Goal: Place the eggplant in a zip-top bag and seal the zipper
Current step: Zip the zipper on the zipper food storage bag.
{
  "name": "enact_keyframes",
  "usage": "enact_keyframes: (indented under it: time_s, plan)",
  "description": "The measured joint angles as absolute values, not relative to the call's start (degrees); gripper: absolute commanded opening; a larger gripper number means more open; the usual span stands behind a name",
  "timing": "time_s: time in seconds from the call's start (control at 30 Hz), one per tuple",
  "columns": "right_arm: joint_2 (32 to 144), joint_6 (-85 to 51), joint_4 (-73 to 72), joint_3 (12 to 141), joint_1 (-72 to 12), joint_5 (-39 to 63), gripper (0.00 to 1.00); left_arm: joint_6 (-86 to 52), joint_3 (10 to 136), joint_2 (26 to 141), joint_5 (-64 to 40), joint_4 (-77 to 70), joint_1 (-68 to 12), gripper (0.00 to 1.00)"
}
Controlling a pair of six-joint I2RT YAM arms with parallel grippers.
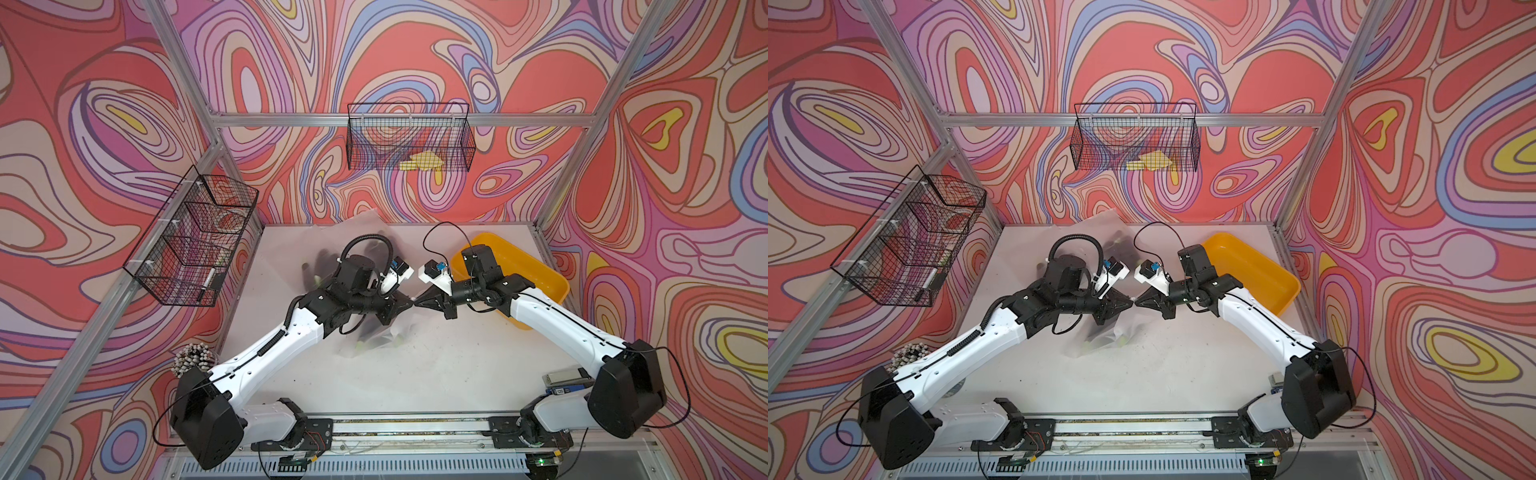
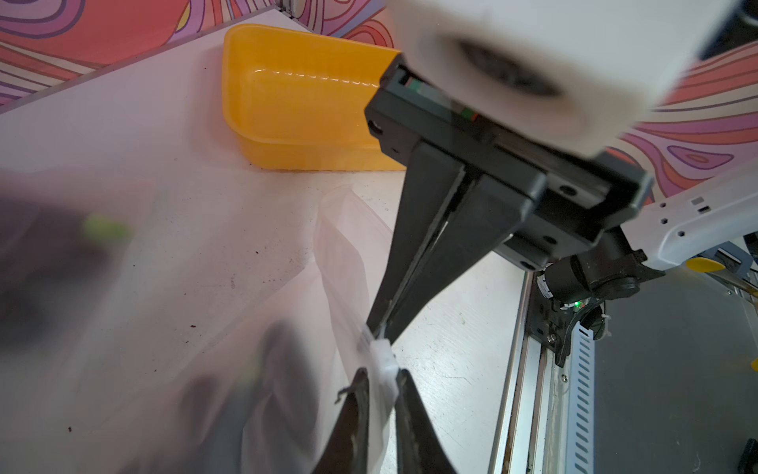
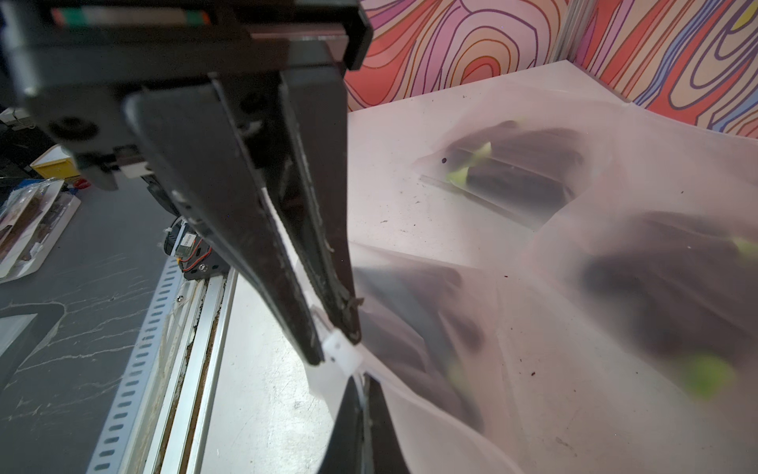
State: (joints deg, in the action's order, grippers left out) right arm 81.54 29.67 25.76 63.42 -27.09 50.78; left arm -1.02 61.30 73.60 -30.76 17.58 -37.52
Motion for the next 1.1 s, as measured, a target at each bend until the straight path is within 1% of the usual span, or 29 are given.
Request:
enact_keyframes:
  time_s: [0.07,0.17,0.37,0.43,0.5,0.53,0.57,0.6,0.77,0.8,0.87,1.07,1.1]
  plan:
    - [81.54,29.74,25.78,63.42,-27.16,50.81,0.03,-1.02,61.3,73.78,-30.55,17.61,-37.52,0.15]
    - [81.54,29.78,25.76,63.42,-27.24,50.81,0.03,-1.02,61.3,73.91,-30.33,17.61,-37.52,0.07]
    - [81.54,30.0,25.78,63.42,-27.33,50.78,0.03,-0.62,61.3,73.91,-30.15,17.8,-37.52,0.0]
    - [81.54,29.98,25.78,63.42,-27.35,50.78,0.03,-0.43,61.3,73.91,-30.13,17.89,-37.52,0.0]
    - [81.54,29.98,25.8,63.42,-27.35,50.76,0.03,-0.19,61.3,73.91,-30.13,18.02,-37.52,0.03]
    - [81.54,29.98,25.8,63.42,-27.35,50.76,0.03,-0.12,61.3,73.89,-30.11,18.04,-37.52,0.1]
    - [81.54,29.98,25.8,63.42,-27.35,50.76,0.03,-0.05,61.3,73.87,-30.09,18.06,-37.52,0.13]
    - [81.56,29.98,25.8,63.42,-27.35,50.76,0.03,0.03,61.3,73.8,-29.98,18.17,-37.52,0.14]
    - [81.78,30.0,25.82,63.42,-27.35,50.76,0.03,0.08,61.3,73.54,-29.61,19.0,-37.52,0.12]
    - [81.89,30.0,25.8,63.42,-27.35,50.76,0.03,0.14,61.3,73.54,-29.5,19.25,-37.52,0.11]
    - [81.97,30.0,25.93,63.42,-27.35,50.74,0.03,0.34,61.3,73.54,-29.36,19.73,-37.52,0.05]
    - [82.08,30.2,26.24,63.44,-27.35,50.74,0.03,0.47,61.3,73.54,-29.08,20.18,-37.52,0.03]
    - [82.32,30.22,26.33,63.61,-27.35,50.76,0.03,0.45,61.3,73.54,-29.1,20.18,-37.52,0.04]
